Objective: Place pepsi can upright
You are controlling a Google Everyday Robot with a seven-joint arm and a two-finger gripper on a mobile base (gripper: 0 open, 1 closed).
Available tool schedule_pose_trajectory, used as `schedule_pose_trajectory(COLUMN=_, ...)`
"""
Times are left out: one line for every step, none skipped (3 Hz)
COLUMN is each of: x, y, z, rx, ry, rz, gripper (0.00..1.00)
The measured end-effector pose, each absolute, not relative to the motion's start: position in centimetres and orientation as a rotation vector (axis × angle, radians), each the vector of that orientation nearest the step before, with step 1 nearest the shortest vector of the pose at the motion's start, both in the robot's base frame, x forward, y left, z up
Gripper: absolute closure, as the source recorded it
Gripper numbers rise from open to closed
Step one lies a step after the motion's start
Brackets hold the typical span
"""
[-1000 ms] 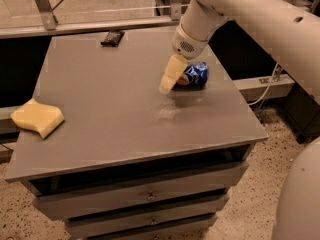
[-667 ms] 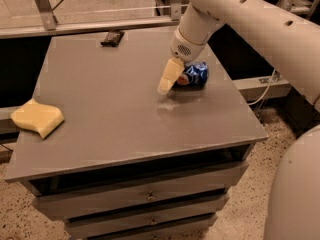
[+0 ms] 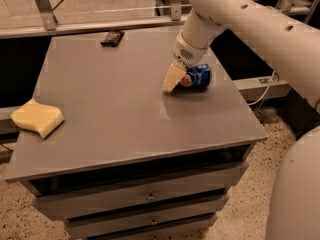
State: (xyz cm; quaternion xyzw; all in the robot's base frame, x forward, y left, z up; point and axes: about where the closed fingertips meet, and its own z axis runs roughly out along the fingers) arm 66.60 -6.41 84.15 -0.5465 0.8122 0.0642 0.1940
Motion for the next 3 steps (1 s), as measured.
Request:
schedule_pose_trajectory(x=66.5, y=-5.6, z=86.6, rx=-1.533, ry=2.2, rz=0.226, gripper=0.9)
schedule_pose_trajectory(x=66.3, y=-4.0, z=92.4, rx=-1.495, ry=2.006, rz=0.381, gripper=1.0)
schedule_pose_trajectory(x=65.8, y=-3.4, z=96.1, rx=-1.432, ry=1.874, rz=0.533, gripper=1.0)
